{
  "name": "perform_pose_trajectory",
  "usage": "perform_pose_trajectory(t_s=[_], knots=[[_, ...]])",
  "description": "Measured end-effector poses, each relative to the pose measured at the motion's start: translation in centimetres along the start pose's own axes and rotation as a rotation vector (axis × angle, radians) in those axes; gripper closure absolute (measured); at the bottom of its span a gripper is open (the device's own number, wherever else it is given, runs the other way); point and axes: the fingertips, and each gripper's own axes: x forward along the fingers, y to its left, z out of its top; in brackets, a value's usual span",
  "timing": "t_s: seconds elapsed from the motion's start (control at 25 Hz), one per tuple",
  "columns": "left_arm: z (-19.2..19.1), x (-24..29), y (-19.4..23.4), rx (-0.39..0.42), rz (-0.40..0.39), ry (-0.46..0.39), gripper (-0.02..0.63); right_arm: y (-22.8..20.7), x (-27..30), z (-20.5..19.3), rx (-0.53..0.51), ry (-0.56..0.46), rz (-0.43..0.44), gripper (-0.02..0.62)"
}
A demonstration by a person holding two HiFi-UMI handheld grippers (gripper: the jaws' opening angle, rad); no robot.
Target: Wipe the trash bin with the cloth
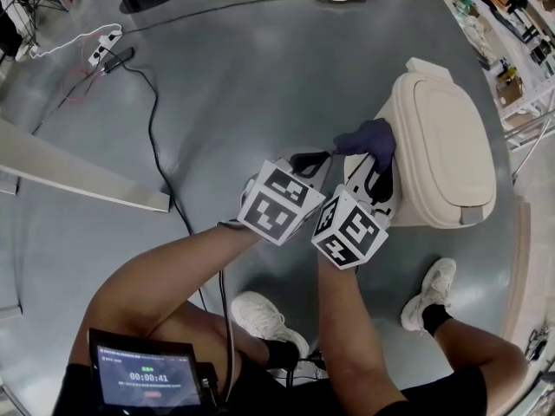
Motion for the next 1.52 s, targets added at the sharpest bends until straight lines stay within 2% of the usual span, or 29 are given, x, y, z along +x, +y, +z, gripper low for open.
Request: perform_pose_trajectory(t_s=[0.16, 0.36, 0.44, 0.68, 1.04, 1.32, 1.52], knots=[[0.0, 0.1, 0.0, 0.020, 0.006, -0.003, 0.609, -0.4, 0.4, -2.0, -0.028, 0.041, -0.009, 0.529], [-1.0, -0.2, 1.5, -0.114, 0.027, 0.022, 0.609, -0.5, 0.4, -5.7, -0.076, 0.098, -0.008, 0.529], [-1.1, -0.4, 2.0, -0.128, 0.039, 0.025, 0.609, -0.5, 0.3, -7.1, -0.109, 0.122, -0.006, 0.529], [-1.2, 0.0, 1.0, -0.087, 0.018, 0.039, 0.609, -0.3, 0.2, -10.7, -0.178, 0.204, 0.009, 0.529], [-1.1, 0.1, 1.0, -0.096, 0.021, 0.044, 0.609, -1.1, 0.0, -15.6, -0.201, 0.336, 0.004, 0.529], [-1.6, 0.1, 0.4, -0.068, 0.000, 0.060, 0.609, -1.3, -0.5, -20.0, -0.263, 0.447, 0.002, 0.529], [-1.4, 0.2, 0.5, -0.062, 0.001, 0.064, 0.609, -0.9, -0.6, -19.2, -0.233, 0.433, 0.016, 0.529]])
